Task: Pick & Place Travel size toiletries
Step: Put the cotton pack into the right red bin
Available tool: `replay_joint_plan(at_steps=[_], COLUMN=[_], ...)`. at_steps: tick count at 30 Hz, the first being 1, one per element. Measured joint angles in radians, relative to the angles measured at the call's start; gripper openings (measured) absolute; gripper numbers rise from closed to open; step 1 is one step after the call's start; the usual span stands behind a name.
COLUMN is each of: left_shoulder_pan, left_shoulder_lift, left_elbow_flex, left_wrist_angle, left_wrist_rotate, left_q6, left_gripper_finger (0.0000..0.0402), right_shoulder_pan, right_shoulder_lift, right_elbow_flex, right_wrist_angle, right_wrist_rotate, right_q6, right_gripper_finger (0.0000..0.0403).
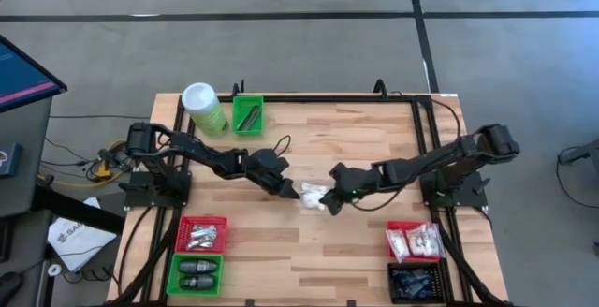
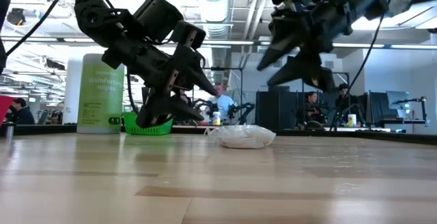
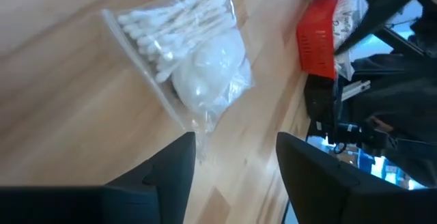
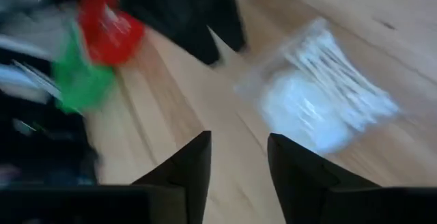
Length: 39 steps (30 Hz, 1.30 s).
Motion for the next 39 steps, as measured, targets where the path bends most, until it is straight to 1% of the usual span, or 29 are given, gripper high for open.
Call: replay_joint_plan(at_steps=[2,7,13,22,30,35,39], left_shoulder_pan=[0.0,0.0,0.0,0.0,0.001,0.001,0.004], left_shoulder_lift=[0.0,0.014,0.065,0.114,0.191,0.198,0.198], left_elbow_flex=[0.001,0.003,0.009,0.072,0.124,0.142,0.142], left_wrist_angle=[-0.002,-0.011,-0.011,0.002,0.015,0.014,0.009], left_wrist_rotate=[-0.012,-0.015,-0.022,-0.021,0.016,0.011,-0.015], left_q6=[0.004,0.001,-0.007,0.001,0.0,0.0,-0.001], left_gripper_finger=[0.0198,0.0205,0.0215,0.0215,0.0216,0.0216,0.0215], right_shoulder_pan=[0.004,0.007,0.006,0.006,0.006,0.006,0.006], right_shoulder_lift=[-0.01,-0.025,-0.023,-0.023,-0.023,-0.023,-0.023], right_elbow_flex=[-0.042,-0.105,-0.107,-0.107,-0.107,-0.107,-0.107], right_wrist_angle=[0.095,0.21,0.212,0.209,0.208,0.207,0.207], right_wrist_rotate=[0.019,0.03,0.032,0.032,0.031,0.032,0.031], right_q6=[0.045,0.101,0.104,0.102,0.102,0.102,0.101], right_gripper_finger=[0.0138,0.0137,0.0135,0.0134,0.0135,0.0133,0.0133])
